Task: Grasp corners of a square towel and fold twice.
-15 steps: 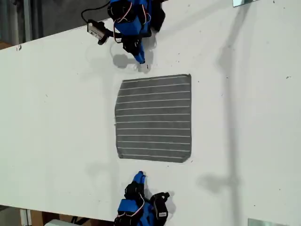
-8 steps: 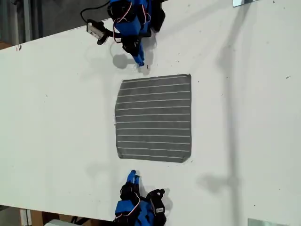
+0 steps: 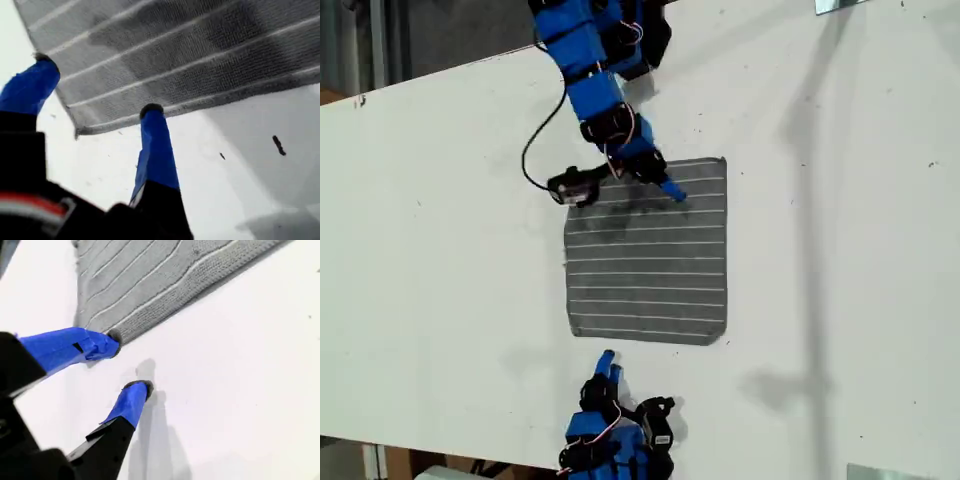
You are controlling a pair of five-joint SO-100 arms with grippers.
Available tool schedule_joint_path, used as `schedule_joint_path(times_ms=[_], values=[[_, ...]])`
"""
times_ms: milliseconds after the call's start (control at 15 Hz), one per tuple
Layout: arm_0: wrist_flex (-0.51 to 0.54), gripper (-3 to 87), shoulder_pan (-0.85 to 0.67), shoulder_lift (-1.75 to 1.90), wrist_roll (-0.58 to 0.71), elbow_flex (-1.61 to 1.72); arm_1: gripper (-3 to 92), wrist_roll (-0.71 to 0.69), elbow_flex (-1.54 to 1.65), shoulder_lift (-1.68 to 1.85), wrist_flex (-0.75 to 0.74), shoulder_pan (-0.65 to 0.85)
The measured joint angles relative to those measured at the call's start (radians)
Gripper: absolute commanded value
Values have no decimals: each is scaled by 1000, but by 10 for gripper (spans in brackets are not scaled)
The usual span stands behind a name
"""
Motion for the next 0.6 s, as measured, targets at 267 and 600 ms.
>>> schedule_joint_path(times_ms=[267,600], values=[[236,156,0,420,-29,49,349,129,-41,-64,63,-189],[249,153,2,448,-29,54,349,163,-233,-273,58,-279]])
